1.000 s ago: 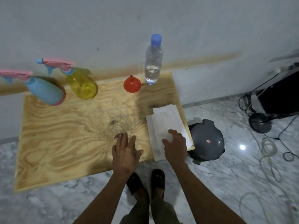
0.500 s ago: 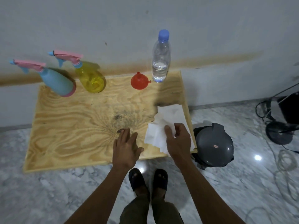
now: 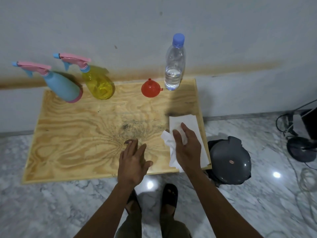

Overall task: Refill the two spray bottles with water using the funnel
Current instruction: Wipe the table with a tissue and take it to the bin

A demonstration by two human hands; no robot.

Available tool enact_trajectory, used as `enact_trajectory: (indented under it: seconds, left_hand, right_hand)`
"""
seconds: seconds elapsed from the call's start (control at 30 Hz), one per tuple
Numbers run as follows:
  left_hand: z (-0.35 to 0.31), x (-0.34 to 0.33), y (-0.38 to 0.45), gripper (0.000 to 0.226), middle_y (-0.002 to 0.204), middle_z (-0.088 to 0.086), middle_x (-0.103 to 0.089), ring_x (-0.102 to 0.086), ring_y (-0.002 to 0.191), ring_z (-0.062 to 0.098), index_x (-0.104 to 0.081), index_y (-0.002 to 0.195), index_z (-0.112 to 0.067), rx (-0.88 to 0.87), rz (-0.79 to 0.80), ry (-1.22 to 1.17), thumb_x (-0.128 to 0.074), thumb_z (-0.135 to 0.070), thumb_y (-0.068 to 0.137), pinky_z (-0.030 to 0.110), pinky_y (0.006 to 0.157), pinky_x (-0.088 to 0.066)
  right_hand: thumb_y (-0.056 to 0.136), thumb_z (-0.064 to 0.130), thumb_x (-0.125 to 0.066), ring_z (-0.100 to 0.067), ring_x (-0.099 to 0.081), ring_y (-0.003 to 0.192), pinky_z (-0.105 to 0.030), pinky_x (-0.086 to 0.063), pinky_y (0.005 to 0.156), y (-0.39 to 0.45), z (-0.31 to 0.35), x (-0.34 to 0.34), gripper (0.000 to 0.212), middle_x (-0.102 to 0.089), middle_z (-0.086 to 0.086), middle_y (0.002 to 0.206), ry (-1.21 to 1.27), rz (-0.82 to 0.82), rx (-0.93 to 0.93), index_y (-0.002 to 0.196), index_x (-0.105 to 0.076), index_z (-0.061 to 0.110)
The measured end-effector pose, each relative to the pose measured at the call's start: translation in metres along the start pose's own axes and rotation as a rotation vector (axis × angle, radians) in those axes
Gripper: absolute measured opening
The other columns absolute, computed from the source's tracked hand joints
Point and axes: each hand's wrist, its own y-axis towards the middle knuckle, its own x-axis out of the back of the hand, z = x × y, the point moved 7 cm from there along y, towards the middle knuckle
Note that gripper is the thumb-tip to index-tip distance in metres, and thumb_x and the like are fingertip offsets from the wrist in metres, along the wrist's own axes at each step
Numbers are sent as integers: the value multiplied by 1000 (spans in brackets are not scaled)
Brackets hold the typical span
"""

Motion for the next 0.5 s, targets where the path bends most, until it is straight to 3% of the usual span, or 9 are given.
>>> enact_trajectory:
  seconds: [0.13,0.3,0.43,0.5]
  left_hand:
    - [2,0,0,72,162,10,-30,-25,151,32,-47,147,-23,-15,24,-5,-66,-56,85,57,111,-35]
    - [31,35,-9,60,150,8,-48,-43,140,30,-53,142,-19,-48,-98,-99,-63,-47,90,52,105,-44]
    - [94,89,-29,56,137,16,-59,-54,129,34,-60,134,-11,37,-302,-136,-52,-49,94,52,99,-49]
    - [130,115,-39,59,128,22,-62,-60,118,40,-62,128,-2,72,-412,-105,-48,-49,94,51,93,-53]
  right_hand:
    - [94,15,-68,-5,-55,113,0,-31,99,1,10,-12,39,-69,-10,125,-173,-104,210,130,-63,2]
    - [94,6,-66,13,-49,105,10,-29,85,-1,38,-43,31,-74,-11,111,-219,-146,358,125,-67,1]
    - [99,14,-60,-22,-69,98,4,-33,80,6,54,-87,33,-73,-13,115,-260,-119,351,131,-64,8]
    - [99,12,-59,-23,-65,110,6,-31,85,12,53,-112,35,-69,-16,124,-238,-103,326,134,-61,5]
